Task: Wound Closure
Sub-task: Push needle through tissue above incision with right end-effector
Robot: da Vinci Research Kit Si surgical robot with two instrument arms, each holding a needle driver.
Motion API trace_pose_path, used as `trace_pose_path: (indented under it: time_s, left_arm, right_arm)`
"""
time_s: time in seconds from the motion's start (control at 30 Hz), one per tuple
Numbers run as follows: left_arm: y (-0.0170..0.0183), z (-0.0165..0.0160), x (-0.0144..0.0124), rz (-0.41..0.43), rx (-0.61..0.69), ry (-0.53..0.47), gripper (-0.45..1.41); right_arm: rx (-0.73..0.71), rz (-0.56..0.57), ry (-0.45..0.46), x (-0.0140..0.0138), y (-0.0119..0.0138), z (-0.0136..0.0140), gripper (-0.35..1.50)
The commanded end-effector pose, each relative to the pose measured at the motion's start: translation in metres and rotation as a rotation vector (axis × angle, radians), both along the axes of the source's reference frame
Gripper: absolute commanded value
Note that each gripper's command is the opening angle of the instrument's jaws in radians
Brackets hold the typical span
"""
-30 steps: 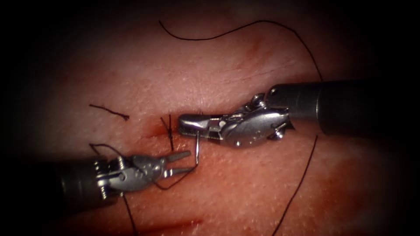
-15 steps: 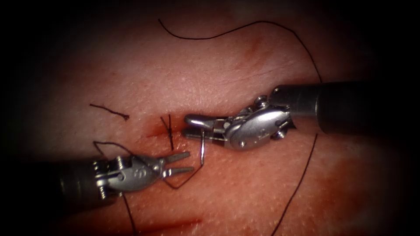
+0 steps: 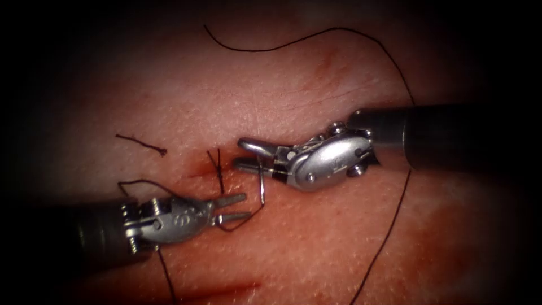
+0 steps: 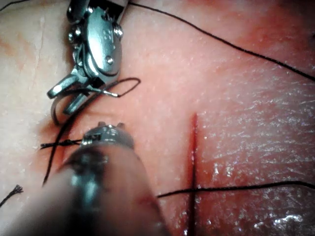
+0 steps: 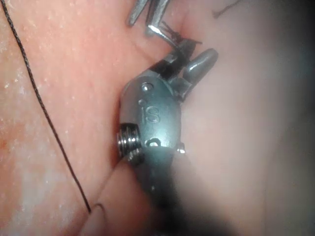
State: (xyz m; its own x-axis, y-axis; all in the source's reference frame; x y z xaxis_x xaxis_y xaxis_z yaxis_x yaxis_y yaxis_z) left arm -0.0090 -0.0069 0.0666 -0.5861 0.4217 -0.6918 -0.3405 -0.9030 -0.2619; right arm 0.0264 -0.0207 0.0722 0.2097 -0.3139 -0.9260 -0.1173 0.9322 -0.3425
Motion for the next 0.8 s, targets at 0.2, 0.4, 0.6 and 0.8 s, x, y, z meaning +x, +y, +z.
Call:
trace_pose_path:
  time_s: [0.2, 0.4, 0.6, 0.8]
  left_arm:
    - [0.0001, 0.0005, -0.0006, -0.001, -0.001, 0.001, -0.10]
    - [0.0001, 0.0004, -0.0007, -0.001, -0.001, 0.001, -0.10]
    - [0.0002, 0.0004, -0.0006, -0.003, -0.002, -0.001, -0.10]
    - [0.0002, 0.0005, -0.0007, -0.003, -0.002, -0.001, -0.10]
  right_arm:
    - [0.090, -0.004, -0.066, 0.0001, 0.0007, 0.0011, -0.35]
    - [0.151, -0.034, -0.108, 0.0001, 0.0009, 0.0020, -0.35]
    - [0.167, -0.052, -0.134, -0.0003, -0.0004, 0.0037, -0.35]
    - [0.160, -0.055, -0.143, -0.0005, -0.0026, 0.0049, -0.35]
